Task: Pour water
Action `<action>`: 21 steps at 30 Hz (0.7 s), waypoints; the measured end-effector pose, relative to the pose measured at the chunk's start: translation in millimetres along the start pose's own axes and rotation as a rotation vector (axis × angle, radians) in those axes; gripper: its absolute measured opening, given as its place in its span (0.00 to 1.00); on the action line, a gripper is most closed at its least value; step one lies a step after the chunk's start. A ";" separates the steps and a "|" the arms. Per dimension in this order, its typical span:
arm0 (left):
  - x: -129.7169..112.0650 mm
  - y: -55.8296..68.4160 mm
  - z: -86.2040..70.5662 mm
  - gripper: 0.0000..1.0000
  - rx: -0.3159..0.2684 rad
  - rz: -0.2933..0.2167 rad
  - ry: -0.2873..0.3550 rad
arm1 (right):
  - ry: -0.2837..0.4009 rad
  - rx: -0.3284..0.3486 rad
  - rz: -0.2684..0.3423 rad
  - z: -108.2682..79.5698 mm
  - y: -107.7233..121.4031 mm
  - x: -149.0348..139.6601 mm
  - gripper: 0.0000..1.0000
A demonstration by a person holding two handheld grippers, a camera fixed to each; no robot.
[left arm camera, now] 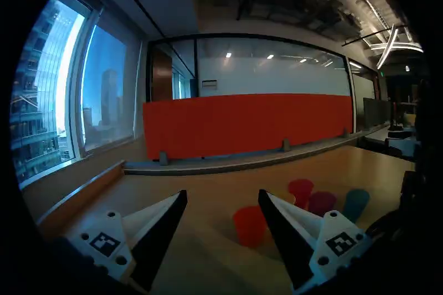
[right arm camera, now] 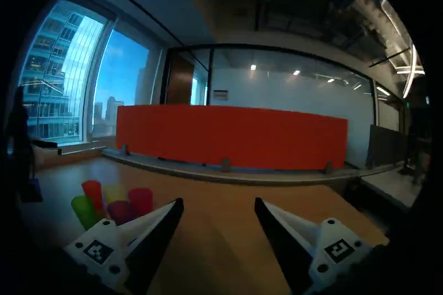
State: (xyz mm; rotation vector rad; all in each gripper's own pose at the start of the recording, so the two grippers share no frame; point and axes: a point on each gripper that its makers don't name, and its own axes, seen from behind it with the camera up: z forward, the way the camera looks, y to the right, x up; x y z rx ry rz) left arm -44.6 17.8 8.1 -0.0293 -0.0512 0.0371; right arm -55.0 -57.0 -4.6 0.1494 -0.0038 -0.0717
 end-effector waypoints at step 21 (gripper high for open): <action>-1.8 -0.7 5.0 0.96 0.076 0.015 0.035 | 0.082 -0.109 0.053 -3.5 23.4 14.6 0.99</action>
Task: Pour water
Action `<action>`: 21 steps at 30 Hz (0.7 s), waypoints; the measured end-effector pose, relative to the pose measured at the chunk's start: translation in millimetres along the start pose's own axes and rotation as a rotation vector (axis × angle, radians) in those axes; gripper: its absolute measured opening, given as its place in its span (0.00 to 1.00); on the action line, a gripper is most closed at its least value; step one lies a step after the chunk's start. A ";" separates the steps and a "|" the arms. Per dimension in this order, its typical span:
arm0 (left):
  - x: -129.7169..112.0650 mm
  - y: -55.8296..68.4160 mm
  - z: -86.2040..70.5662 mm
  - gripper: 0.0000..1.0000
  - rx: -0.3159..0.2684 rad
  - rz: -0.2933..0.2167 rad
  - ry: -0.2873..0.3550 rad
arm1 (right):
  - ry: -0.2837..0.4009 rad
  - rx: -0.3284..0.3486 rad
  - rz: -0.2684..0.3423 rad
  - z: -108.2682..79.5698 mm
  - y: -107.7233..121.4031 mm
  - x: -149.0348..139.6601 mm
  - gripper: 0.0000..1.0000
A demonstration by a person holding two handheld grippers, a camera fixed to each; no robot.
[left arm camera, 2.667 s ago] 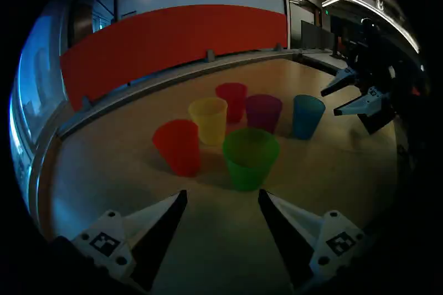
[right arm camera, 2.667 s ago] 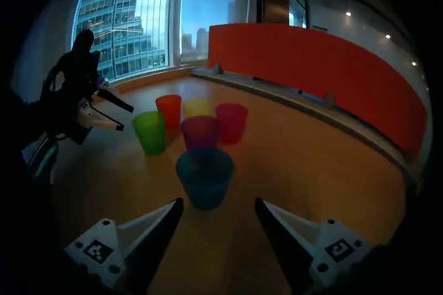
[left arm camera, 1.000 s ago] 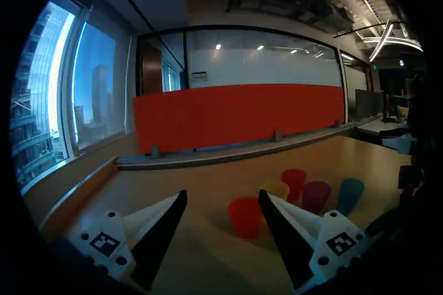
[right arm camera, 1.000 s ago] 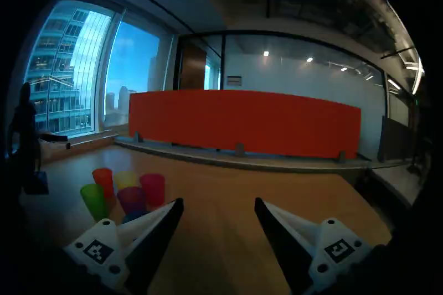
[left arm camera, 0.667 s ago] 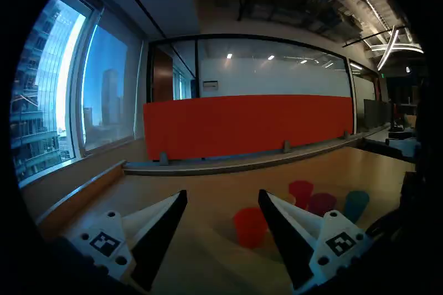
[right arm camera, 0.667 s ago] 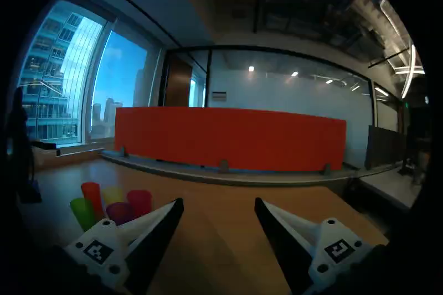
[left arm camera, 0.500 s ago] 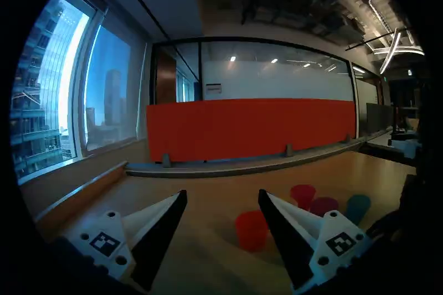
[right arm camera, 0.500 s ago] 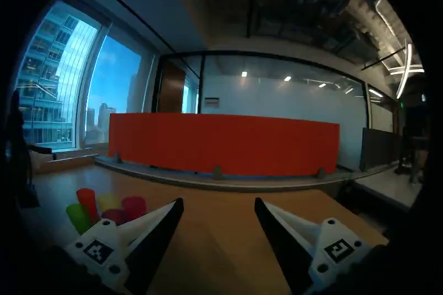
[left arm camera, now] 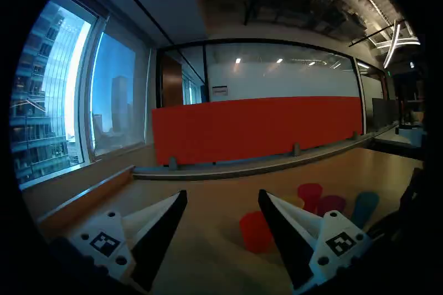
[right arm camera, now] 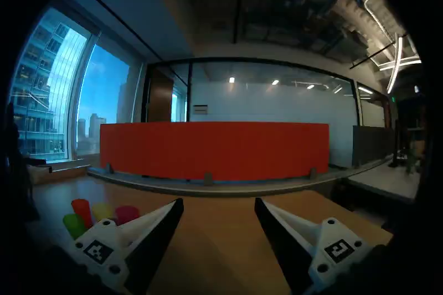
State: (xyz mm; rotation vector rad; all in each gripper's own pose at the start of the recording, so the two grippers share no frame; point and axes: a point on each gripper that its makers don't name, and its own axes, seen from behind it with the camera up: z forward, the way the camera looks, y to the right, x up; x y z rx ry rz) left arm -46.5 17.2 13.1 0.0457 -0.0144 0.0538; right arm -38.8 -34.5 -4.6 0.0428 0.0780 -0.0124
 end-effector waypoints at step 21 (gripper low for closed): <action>-27.6 16.1 -3.3 0.96 0.028 0.002 0.001 | -0.066 -0.025 -0.018 -3.0 3.5 -15.3 0.99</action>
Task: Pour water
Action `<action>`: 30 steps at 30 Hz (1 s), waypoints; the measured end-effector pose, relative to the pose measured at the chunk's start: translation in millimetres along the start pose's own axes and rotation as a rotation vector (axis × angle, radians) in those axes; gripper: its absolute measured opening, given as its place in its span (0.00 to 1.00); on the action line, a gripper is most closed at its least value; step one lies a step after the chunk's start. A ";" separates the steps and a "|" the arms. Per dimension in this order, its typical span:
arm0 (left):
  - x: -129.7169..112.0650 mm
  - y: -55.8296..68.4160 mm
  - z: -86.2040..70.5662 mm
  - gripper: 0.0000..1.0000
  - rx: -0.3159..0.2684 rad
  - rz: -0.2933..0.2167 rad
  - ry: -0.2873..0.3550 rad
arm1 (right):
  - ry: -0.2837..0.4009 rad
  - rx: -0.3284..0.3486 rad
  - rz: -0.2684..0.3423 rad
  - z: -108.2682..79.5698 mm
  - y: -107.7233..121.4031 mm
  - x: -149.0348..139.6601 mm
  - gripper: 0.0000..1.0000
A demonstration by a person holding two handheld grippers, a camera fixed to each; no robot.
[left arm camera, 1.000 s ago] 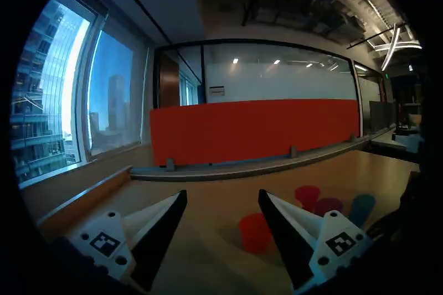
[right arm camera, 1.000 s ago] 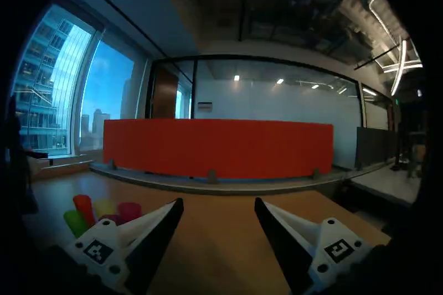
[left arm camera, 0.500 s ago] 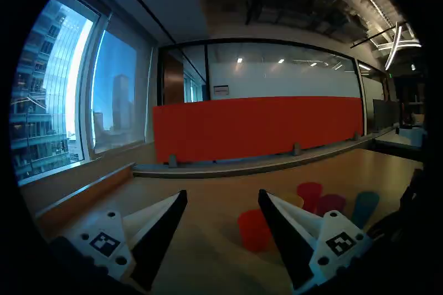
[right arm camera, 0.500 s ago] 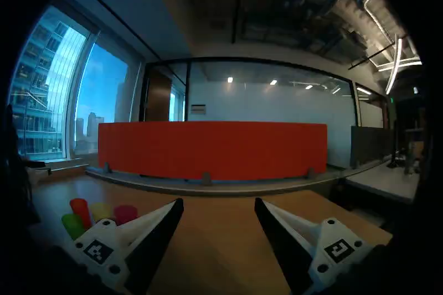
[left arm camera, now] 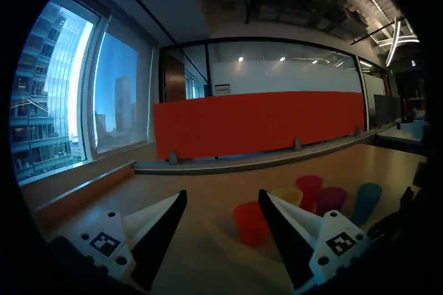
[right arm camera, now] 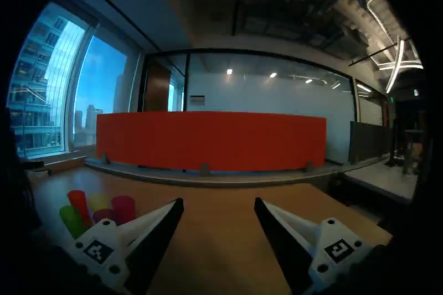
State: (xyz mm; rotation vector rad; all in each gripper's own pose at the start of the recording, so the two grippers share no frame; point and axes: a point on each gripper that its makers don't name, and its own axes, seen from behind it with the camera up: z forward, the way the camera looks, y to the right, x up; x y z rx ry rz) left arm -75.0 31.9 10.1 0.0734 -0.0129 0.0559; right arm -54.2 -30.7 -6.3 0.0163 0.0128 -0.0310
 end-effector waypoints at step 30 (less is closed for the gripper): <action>-21.4 -13.1 -7.2 0.96 0.011 -0.053 0.026 | -0.036 -0.031 -0.018 -1.3 0.4 -2.1 0.99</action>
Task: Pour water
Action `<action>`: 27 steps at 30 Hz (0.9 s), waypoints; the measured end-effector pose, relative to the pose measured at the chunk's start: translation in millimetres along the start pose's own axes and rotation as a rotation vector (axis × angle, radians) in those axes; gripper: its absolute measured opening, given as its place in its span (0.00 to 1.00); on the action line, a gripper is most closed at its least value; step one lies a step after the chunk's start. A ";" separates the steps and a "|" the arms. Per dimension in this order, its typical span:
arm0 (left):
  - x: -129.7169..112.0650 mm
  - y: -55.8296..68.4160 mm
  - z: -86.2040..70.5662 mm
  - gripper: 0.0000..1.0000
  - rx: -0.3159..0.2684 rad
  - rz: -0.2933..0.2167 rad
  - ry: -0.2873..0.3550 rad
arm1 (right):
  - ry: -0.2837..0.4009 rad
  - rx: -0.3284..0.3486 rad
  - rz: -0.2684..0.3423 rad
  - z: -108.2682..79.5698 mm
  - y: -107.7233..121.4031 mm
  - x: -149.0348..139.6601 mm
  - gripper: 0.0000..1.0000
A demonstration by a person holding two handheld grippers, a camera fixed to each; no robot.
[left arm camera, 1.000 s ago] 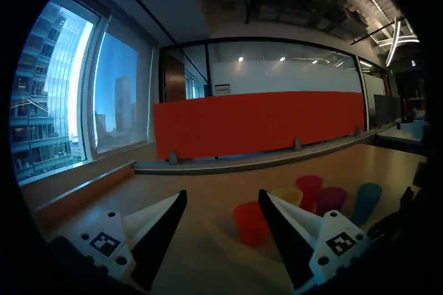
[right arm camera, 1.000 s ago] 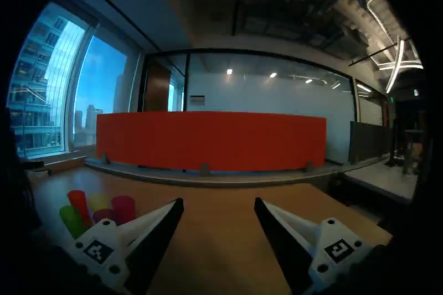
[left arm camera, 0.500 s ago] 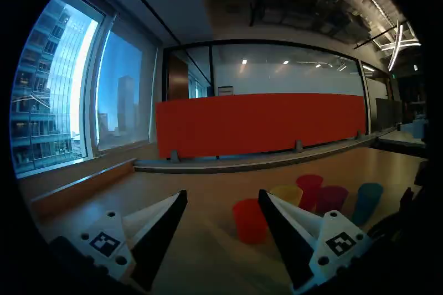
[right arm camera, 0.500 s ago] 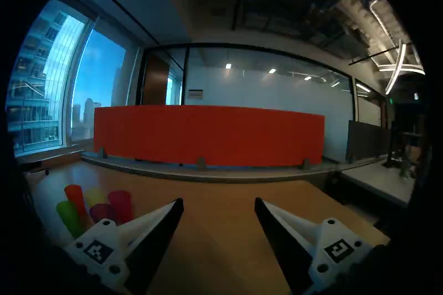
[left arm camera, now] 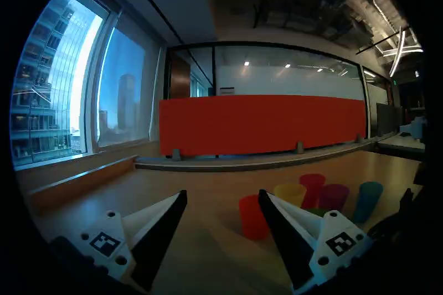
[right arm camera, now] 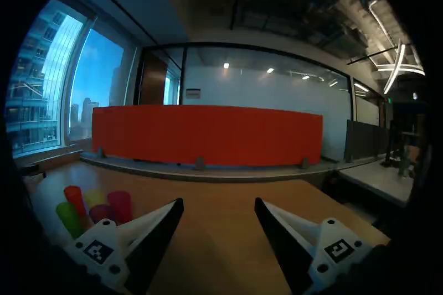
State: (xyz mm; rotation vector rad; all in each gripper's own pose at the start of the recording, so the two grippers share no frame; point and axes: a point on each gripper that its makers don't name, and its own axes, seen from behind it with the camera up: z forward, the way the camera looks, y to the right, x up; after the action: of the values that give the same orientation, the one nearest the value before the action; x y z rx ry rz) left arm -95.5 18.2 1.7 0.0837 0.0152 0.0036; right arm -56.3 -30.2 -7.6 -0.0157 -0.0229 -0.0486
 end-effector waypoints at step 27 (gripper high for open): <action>-16.9 -16.9 -4.6 0.96 0.005 -0.018 -0.007 | 0.006 0.001 -0.014 0.3 -9.8 4.1 0.99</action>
State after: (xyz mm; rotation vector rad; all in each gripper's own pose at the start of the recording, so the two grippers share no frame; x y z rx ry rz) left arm -112.4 1.7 -4.1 0.0890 0.0092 -0.0151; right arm -52.7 -40.1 -7.0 -0.0142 -0.0168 -0.0631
